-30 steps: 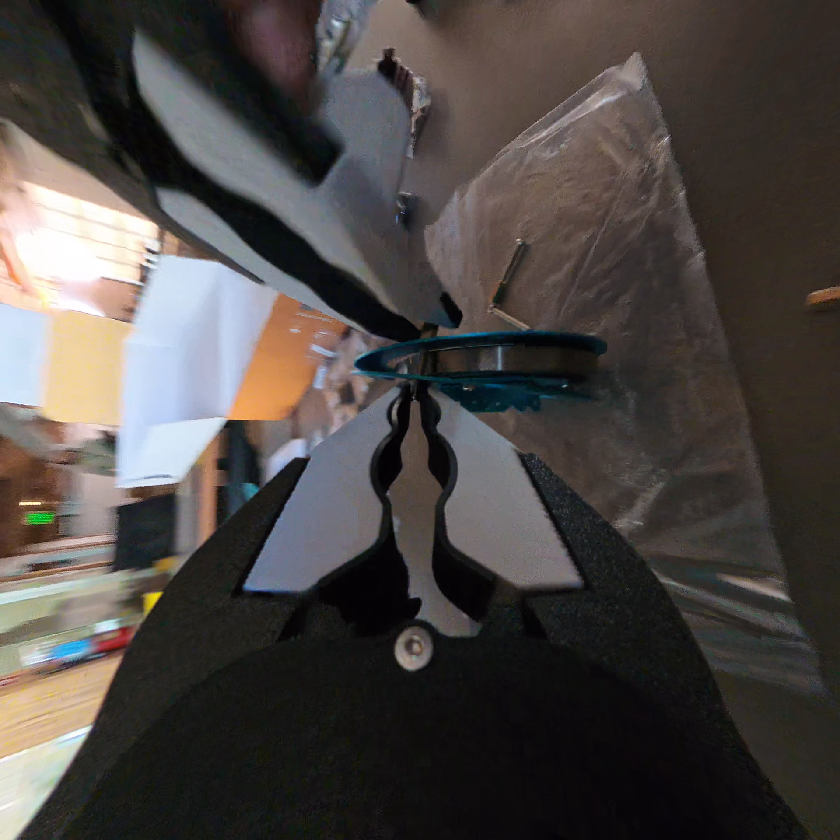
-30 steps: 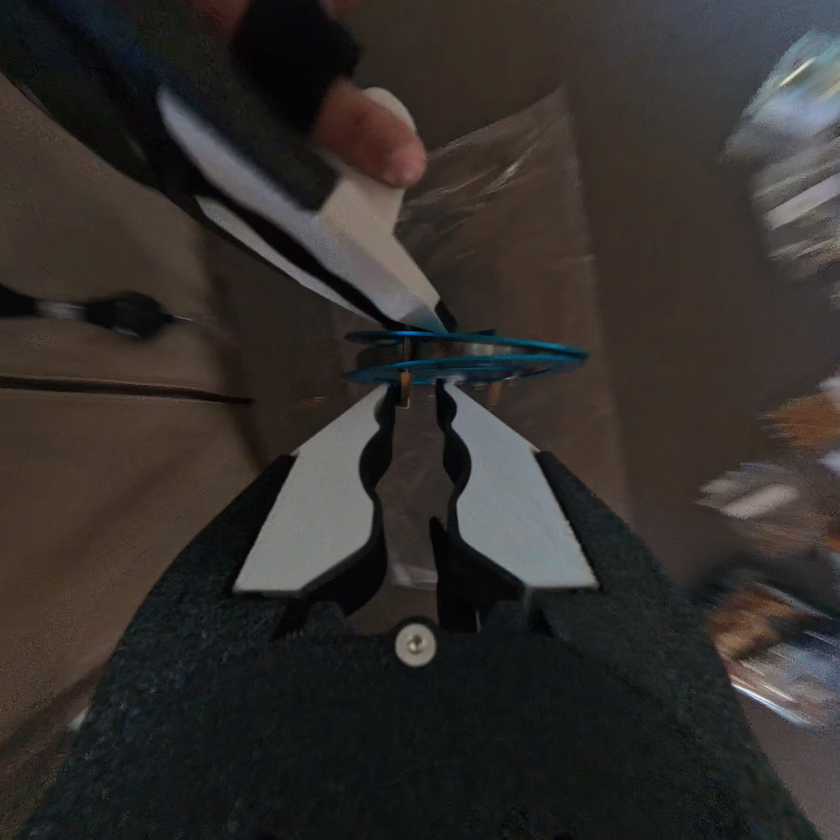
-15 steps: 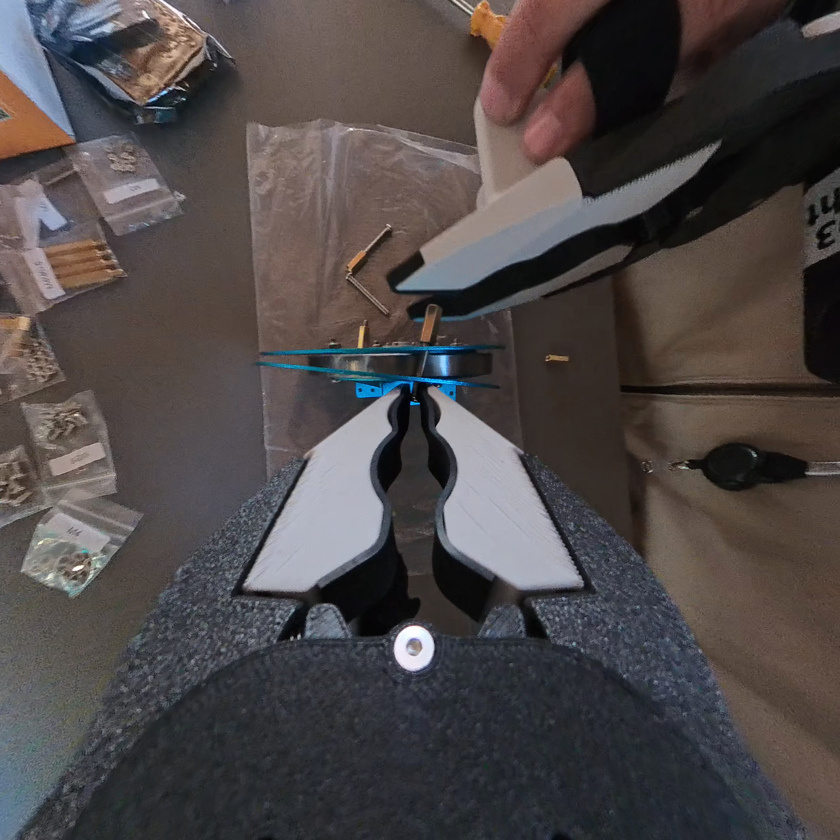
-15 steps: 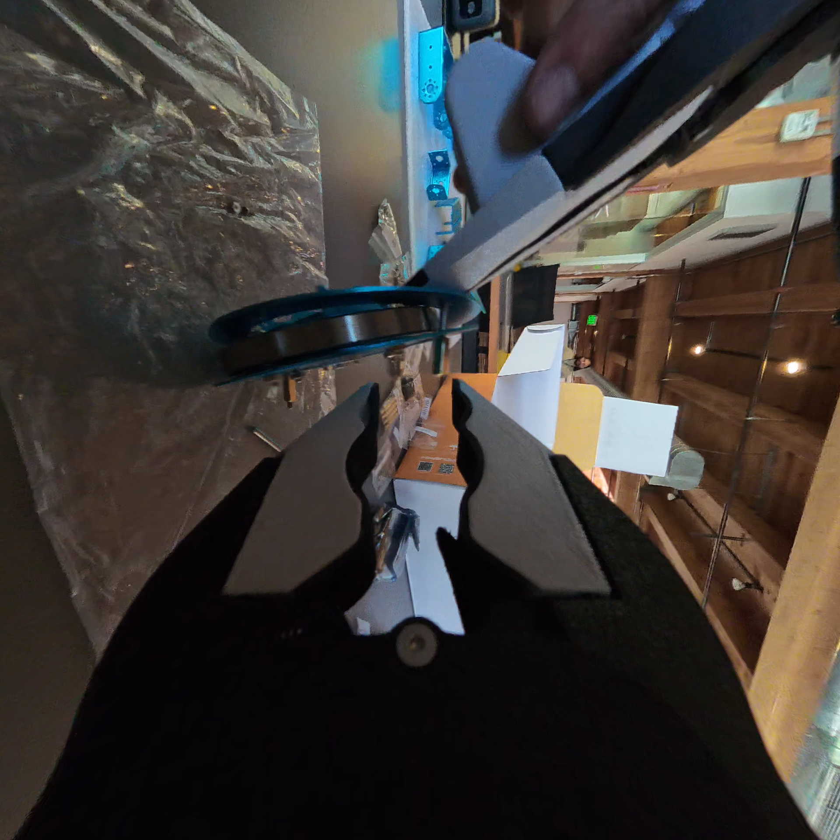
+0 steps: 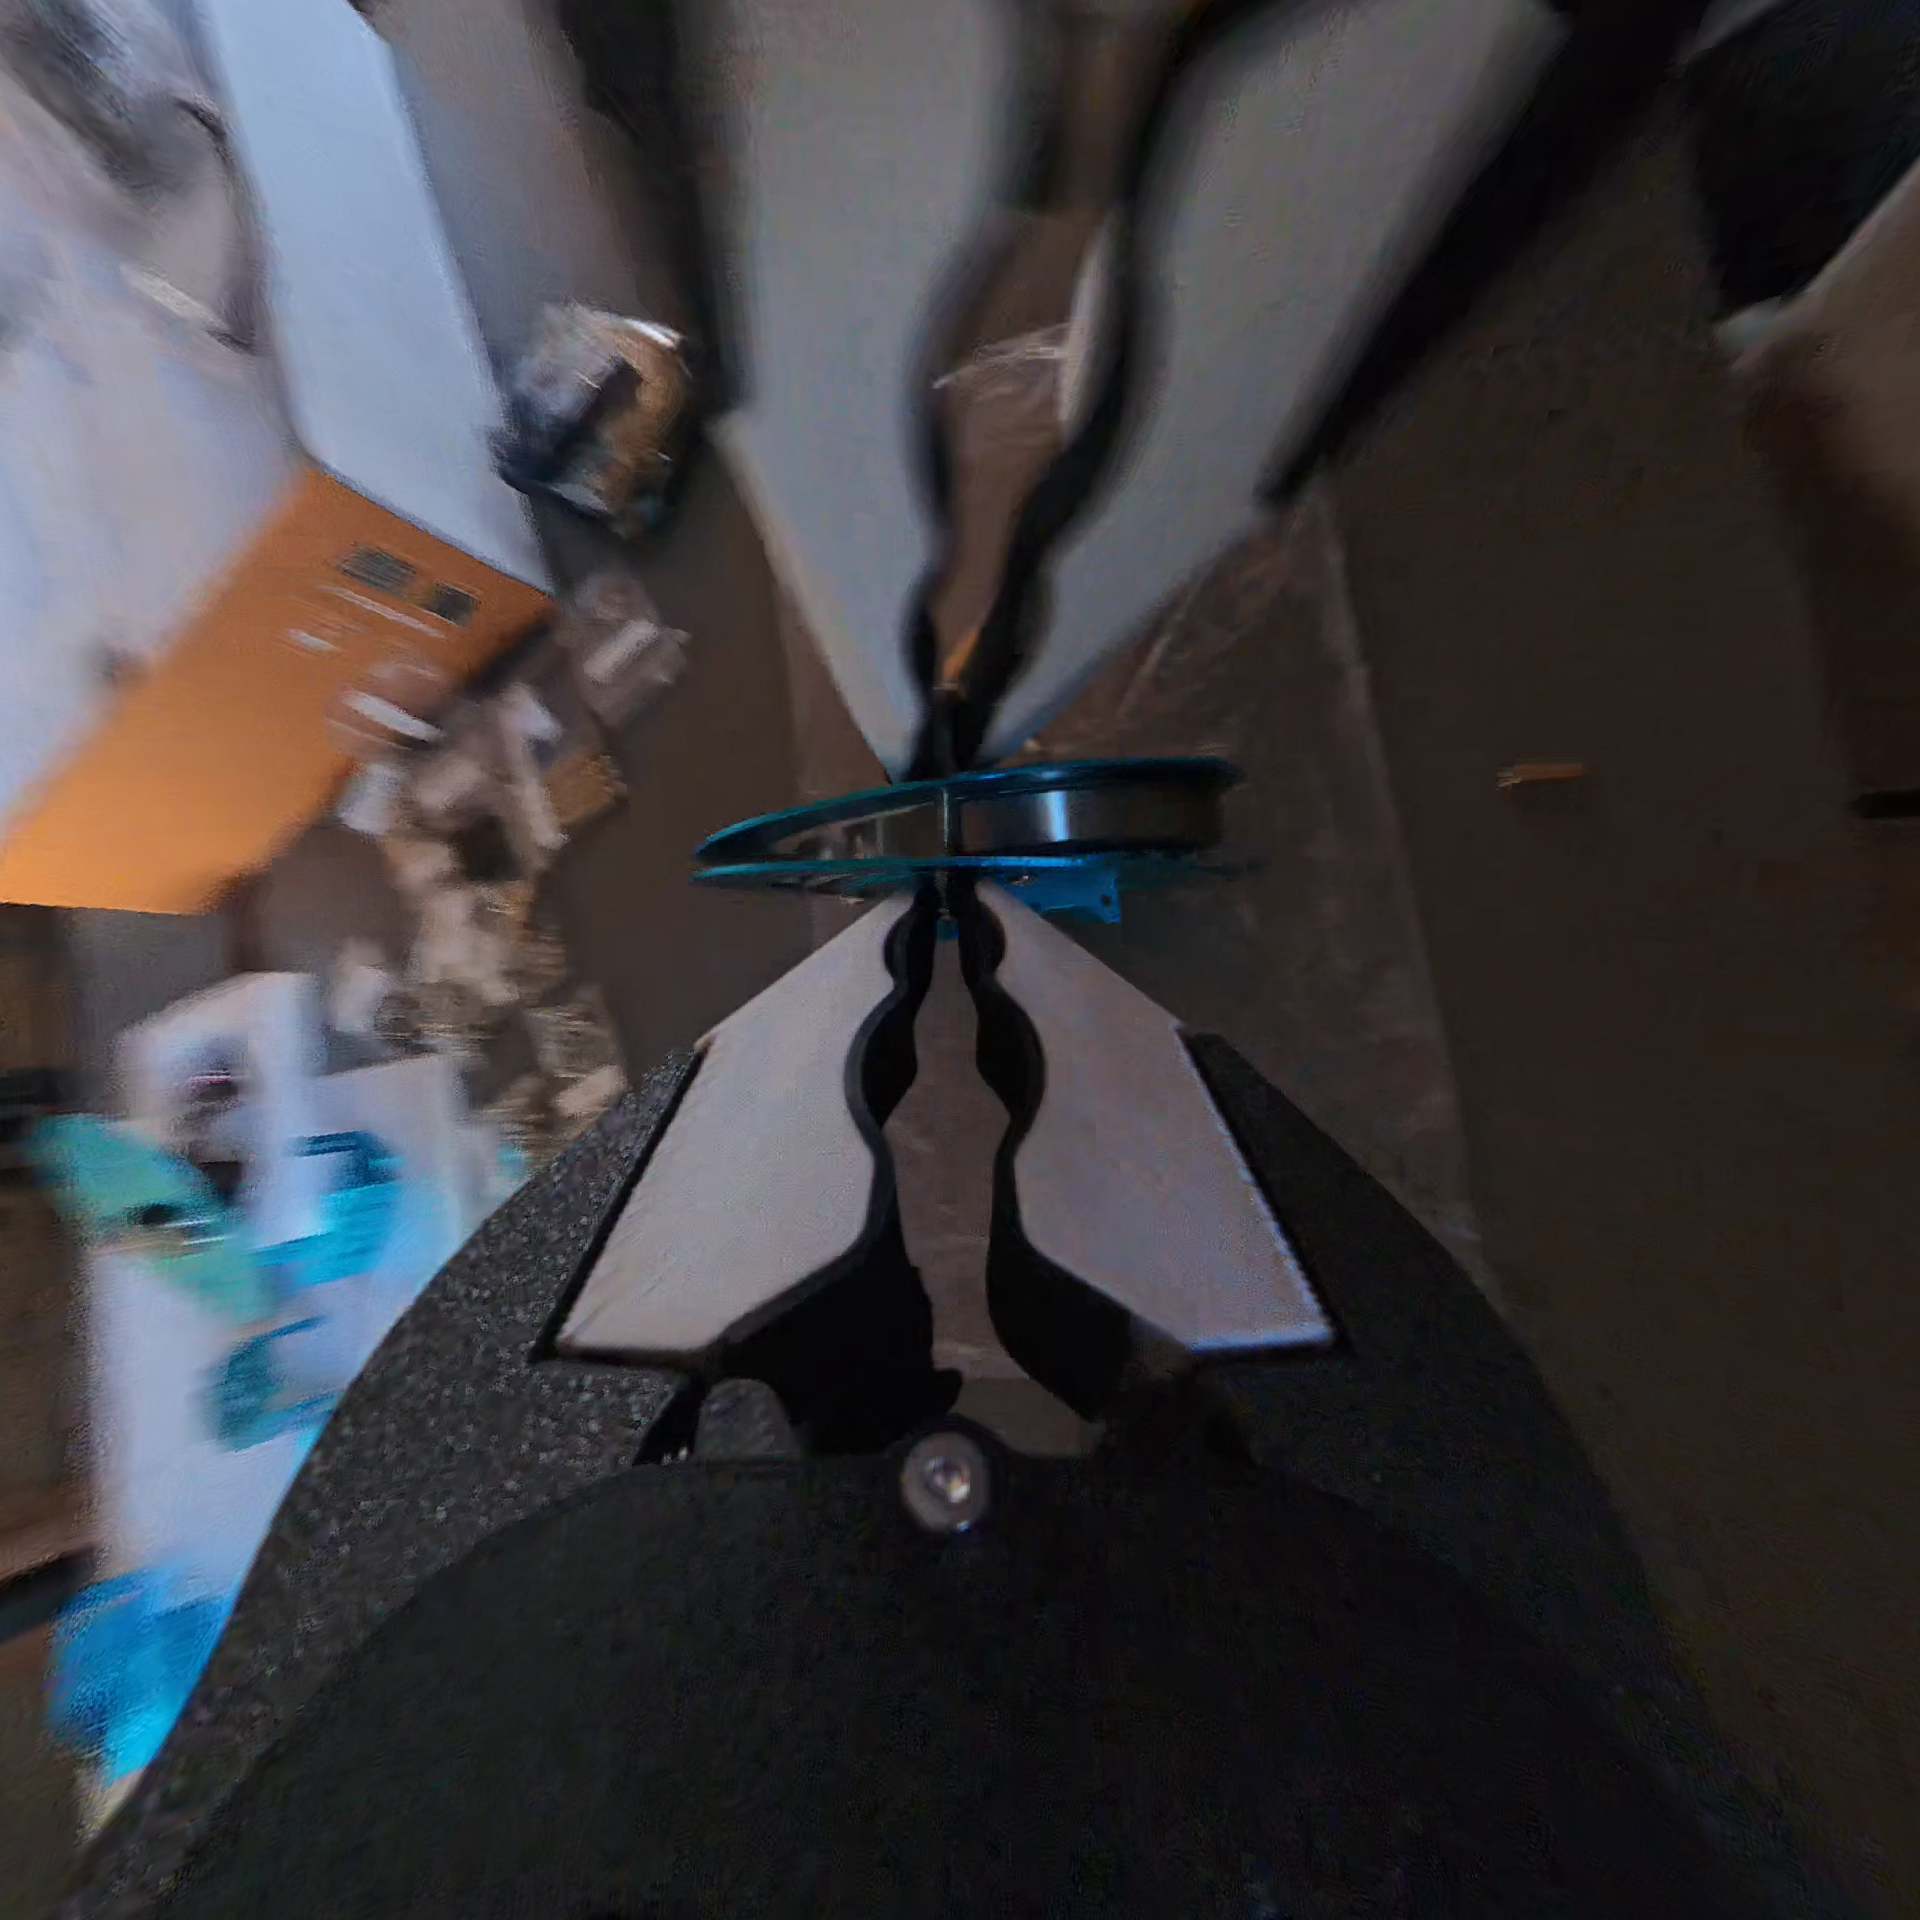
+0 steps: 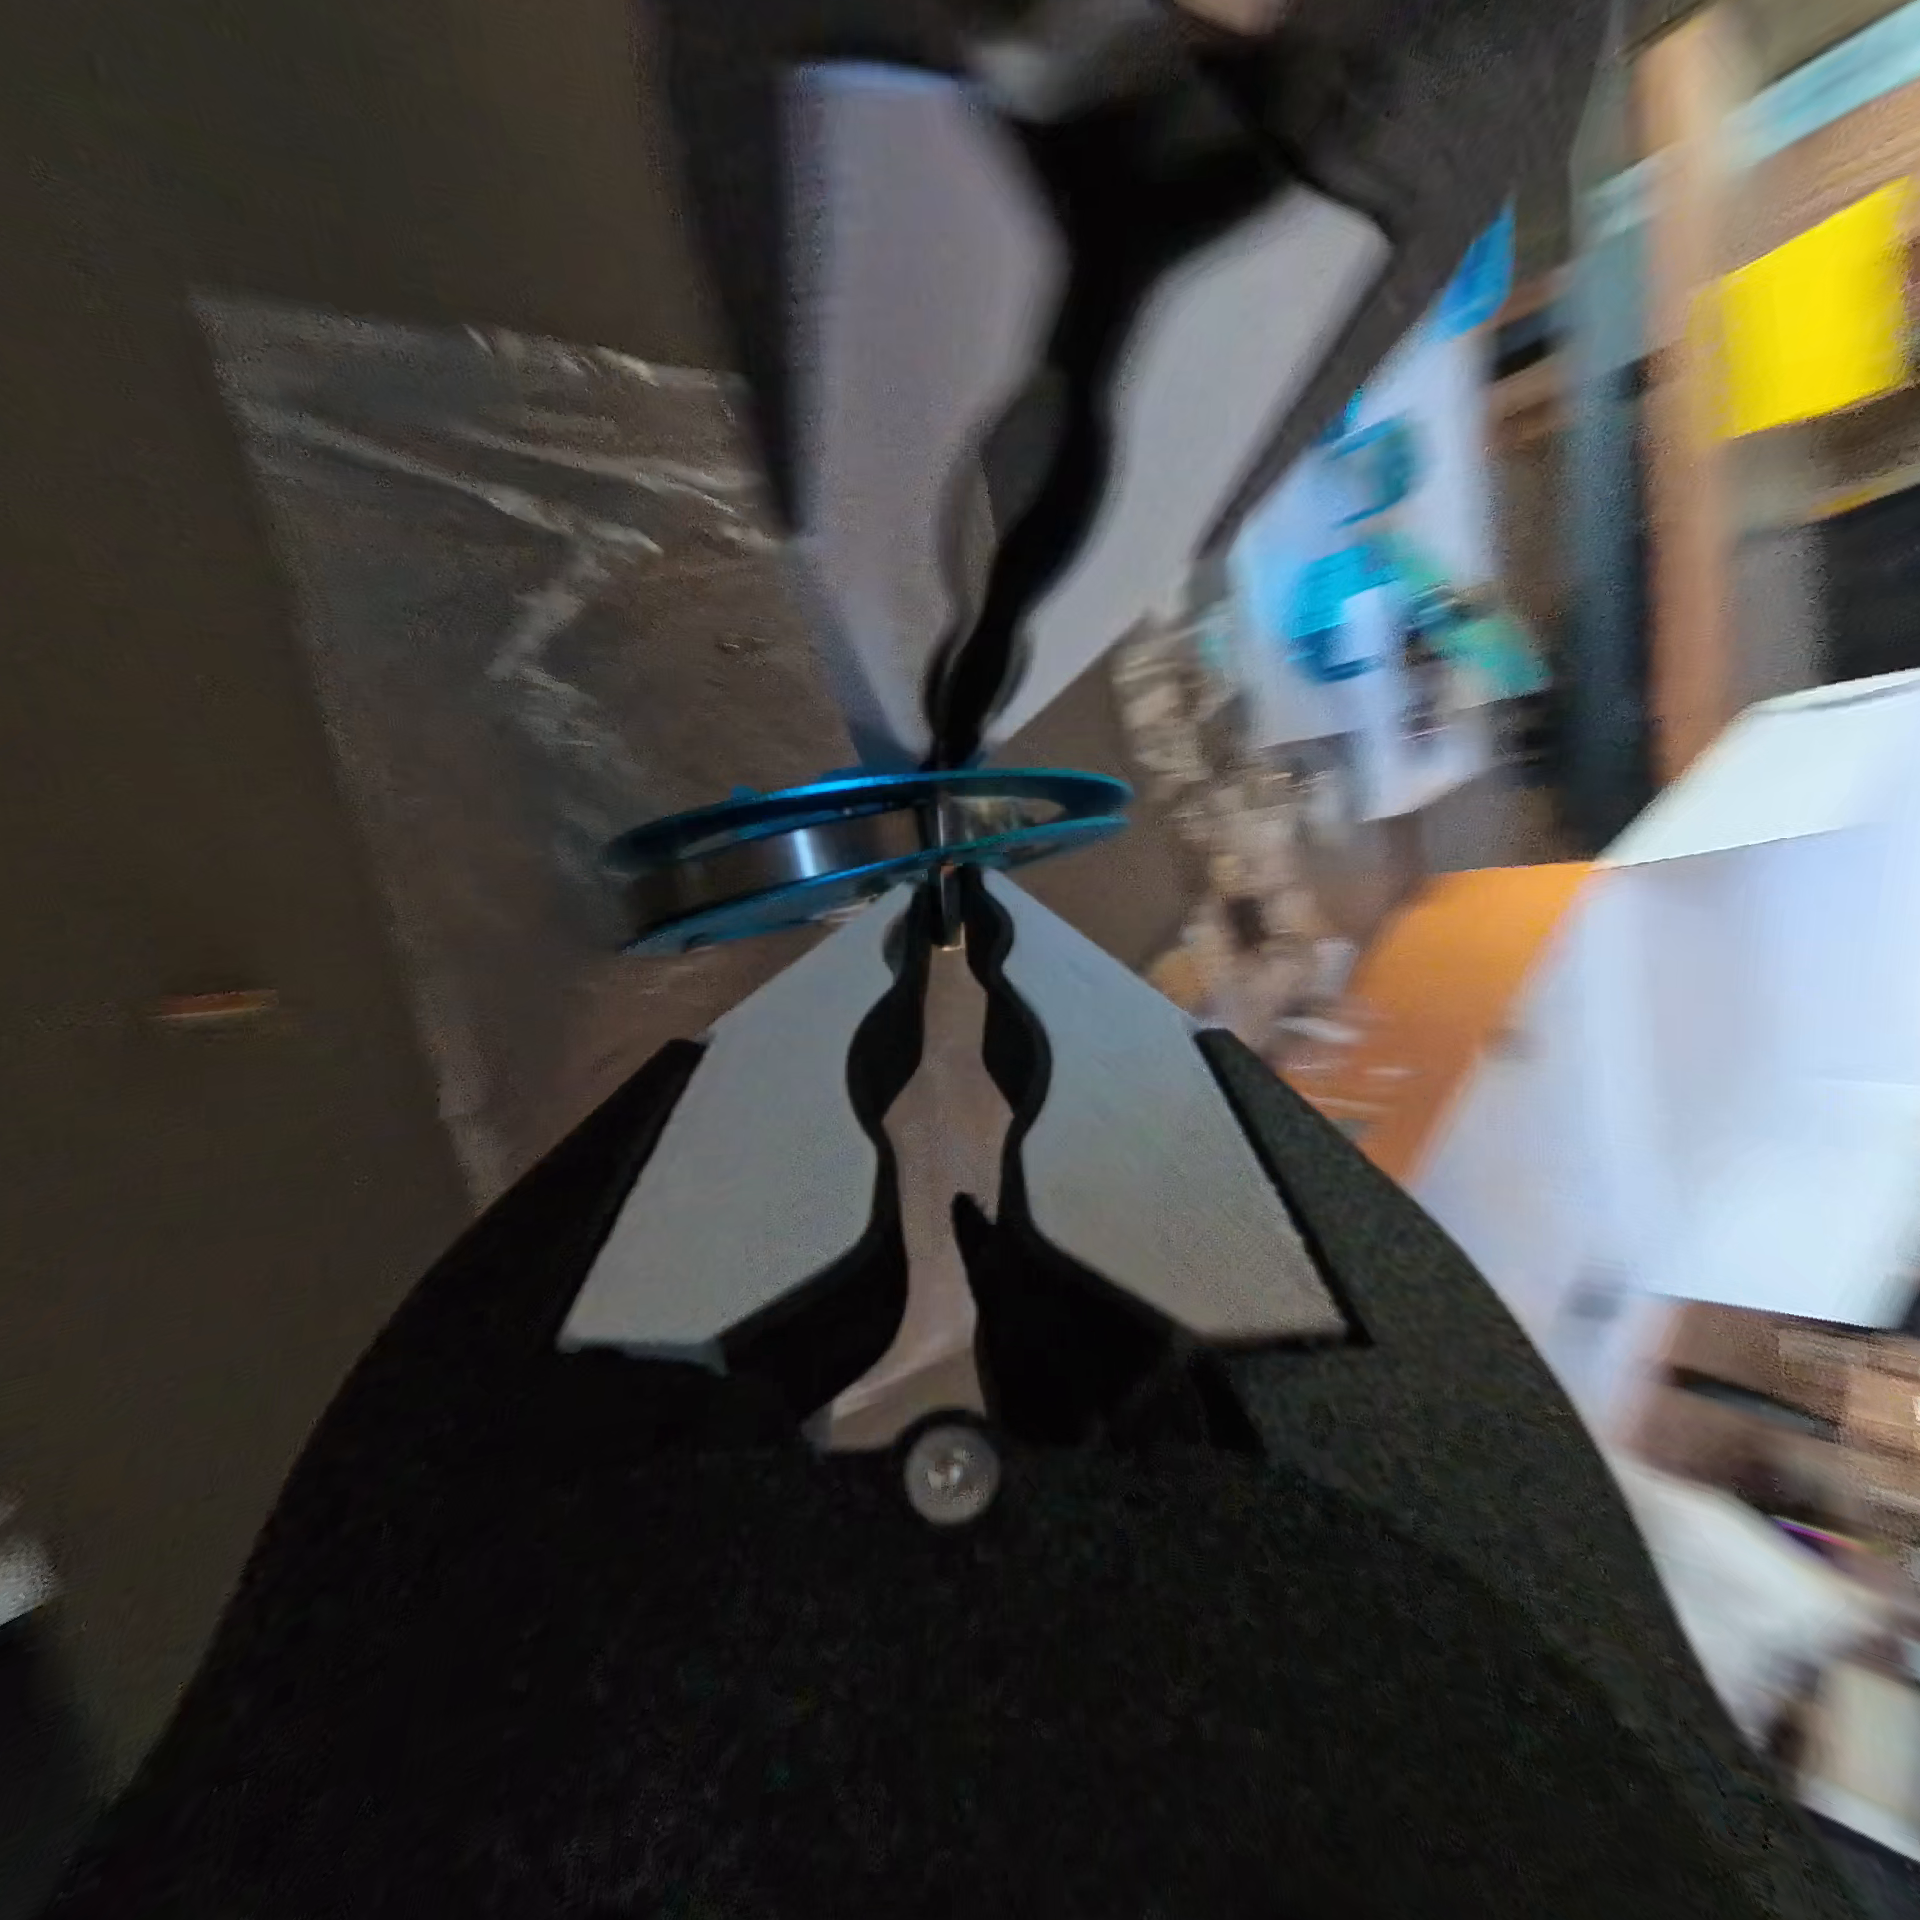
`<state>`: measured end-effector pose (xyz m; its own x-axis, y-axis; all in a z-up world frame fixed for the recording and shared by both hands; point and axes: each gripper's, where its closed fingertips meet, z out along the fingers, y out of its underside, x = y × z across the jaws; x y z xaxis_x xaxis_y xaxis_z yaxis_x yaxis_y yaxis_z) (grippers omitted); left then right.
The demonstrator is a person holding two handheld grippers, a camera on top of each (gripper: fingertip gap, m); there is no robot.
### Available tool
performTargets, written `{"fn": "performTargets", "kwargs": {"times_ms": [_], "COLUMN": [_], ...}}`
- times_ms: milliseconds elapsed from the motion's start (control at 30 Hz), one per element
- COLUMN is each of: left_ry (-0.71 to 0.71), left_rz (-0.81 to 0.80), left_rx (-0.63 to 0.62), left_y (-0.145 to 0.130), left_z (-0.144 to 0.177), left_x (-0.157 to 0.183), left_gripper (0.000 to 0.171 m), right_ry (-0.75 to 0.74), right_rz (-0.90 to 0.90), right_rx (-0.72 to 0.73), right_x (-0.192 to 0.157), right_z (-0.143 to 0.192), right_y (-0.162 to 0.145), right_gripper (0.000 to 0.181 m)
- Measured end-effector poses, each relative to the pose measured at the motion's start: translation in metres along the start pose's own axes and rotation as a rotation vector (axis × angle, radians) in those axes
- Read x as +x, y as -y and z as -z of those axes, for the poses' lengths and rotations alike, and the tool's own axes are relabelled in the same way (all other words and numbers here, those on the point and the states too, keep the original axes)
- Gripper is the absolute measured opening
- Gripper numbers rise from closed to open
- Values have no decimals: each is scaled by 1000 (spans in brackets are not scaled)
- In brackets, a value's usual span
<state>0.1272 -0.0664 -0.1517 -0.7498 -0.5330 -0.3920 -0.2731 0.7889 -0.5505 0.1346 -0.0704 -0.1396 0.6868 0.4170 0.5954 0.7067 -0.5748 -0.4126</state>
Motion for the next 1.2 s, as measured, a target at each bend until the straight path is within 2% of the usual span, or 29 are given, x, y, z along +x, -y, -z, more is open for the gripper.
{"fn": "performTargets", "kwargs": {"times_ms": [100,200,300,367,400,467,533,600,667,800,867,967,1000,1067,1200], "left_ry": [332,593,833,913,913,854,770,614,451,157,-23,-270,-336,-445,-589], "left_rz": [-263,-419,-600,-669,-659,-590,-503,-345,-188,58,185,308,347,417,538], "left_rx": [-23,-11,-30,-46,-43,-20,8,47,45,-4,-25,-54,-55,-48,-23], "left_y": [4,7,13,16,14,13,12,11,5,-6,-7,-5,-3,1,8], "left_z": [-1,1,3,4,4,3,2,1,1,1,3,7,7,8,8], "left_x": [-5,-7,-8,-8,-10,-11,-10,-9,-11,-13,-6,8,11,17,22], "left_gripper": [2,1,1,2,1,1,2,2,2,2,3,2,2,3,3], "right_ry": [359,743,1172,1425,1491,1509,1426,1235,950,294,71,-252,-371,-477,-545], "right_rz": [-255,-498,-804,-992,-1050,-1065,-950,-778,-588,-223,-73,191,292,447,523], "right_rx": [38,39,-69,-163,-178,-183,-152,-80,4,60,60,-17,-22,-22,15], "right_x": [-6,-12,-18,-19,-18,-18,-22,-23,-16,7,7,10,13,7,2], "right_z": [2,7,12,17,16,16,17,15,11,7,10,7,7,4,3], "right_y": [-3,-3,-4,-4,-3,-3,-3,-2,0,-4,-4,-9,-8,-5,2], "right_gripper": [4,4,3,3,3,4,5,6,9,19,21,33,31,24,21]}}
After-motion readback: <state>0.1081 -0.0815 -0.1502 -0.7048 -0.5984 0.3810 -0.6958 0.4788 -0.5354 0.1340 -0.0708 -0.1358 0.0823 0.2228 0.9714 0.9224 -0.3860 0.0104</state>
